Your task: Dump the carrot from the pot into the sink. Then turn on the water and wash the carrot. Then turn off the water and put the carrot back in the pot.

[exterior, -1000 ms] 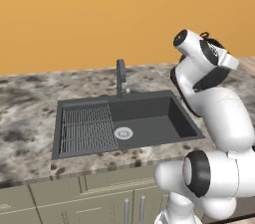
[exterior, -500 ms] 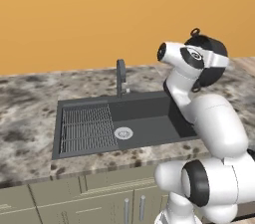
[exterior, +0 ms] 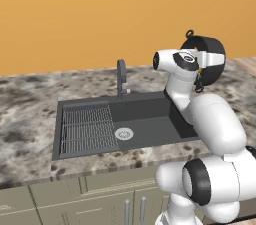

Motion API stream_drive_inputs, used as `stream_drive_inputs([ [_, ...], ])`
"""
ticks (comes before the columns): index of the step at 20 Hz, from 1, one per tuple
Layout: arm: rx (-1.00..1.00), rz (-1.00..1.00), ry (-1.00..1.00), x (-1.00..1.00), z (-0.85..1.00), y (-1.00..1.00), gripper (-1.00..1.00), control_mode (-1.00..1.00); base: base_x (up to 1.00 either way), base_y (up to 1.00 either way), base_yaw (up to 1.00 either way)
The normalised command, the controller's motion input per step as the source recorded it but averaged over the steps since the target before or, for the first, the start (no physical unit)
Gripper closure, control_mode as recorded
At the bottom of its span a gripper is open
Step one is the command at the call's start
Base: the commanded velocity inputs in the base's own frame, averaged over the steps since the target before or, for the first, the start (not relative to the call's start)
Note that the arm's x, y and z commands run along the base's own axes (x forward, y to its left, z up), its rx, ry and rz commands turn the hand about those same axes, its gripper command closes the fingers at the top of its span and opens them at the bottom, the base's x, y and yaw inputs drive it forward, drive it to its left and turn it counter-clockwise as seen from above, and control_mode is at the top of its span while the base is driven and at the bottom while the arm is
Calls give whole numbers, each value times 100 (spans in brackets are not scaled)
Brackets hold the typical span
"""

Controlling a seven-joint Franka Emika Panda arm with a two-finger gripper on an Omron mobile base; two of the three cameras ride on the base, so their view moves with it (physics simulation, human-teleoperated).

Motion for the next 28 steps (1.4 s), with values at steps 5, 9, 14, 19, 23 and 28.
stream_drive_inputs([
  [5,-8,0,4,37,0,7,100,-100,0,0,0],
  [9,-9,0,0,20,0,9,100,-100,0,0,0],
  [14,-12,0,0,1,0,16,100,-100,0,0,0],
  [19,-8,0,0,9,0,2,100,-100,0,0,0],
  [23,-4,0,0,22,0,0,100,-100,0,0,0],
  [28,-3,0,0,35,0,0,100,-100,0,0,0],
])
